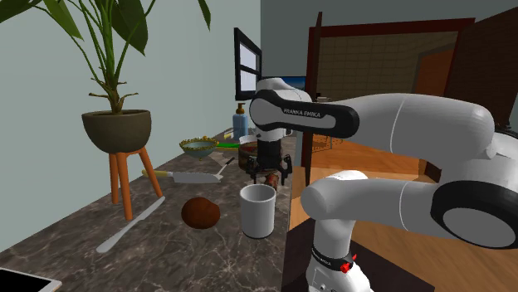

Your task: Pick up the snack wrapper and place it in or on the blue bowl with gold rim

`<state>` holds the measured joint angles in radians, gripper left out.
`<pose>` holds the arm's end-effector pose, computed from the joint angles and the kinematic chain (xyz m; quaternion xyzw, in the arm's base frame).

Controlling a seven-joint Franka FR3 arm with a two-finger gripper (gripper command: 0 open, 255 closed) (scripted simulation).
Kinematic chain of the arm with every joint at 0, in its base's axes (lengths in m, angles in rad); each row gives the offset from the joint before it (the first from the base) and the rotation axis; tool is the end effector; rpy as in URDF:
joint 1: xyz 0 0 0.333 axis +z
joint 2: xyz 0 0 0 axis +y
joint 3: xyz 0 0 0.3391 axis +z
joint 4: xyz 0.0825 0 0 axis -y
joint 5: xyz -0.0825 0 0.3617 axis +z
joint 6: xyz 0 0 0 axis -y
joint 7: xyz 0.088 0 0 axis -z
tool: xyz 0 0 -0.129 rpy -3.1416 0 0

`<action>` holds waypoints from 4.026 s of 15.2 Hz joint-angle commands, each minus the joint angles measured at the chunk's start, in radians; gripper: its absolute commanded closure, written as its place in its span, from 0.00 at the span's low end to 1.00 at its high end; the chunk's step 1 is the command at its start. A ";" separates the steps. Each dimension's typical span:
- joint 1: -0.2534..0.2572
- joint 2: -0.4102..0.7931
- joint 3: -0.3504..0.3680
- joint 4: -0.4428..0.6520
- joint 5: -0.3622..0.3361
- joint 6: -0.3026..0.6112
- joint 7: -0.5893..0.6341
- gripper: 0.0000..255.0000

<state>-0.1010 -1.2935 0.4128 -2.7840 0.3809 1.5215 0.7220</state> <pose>0.1435 0.1113 0.4645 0.9423 -0.3348 0.0042 0.0068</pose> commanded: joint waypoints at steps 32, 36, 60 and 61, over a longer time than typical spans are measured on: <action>-0.028 0.046 -0.048 0.137 -0.048 -0.090 0.003 1.00; -0.038 0.071 -0.065 0.199 -0.065 -0.126 0.004 1.00; -0.143 0.451 -0.040 0.589 -0.117 -0.124 0.021 1.00; -0.153 0.489 -0.028 0.611 -0.119 -0.106 0.024 1.00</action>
<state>-0.2416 -0.8487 0.3727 -2.1960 0.2647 1.3915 0.7451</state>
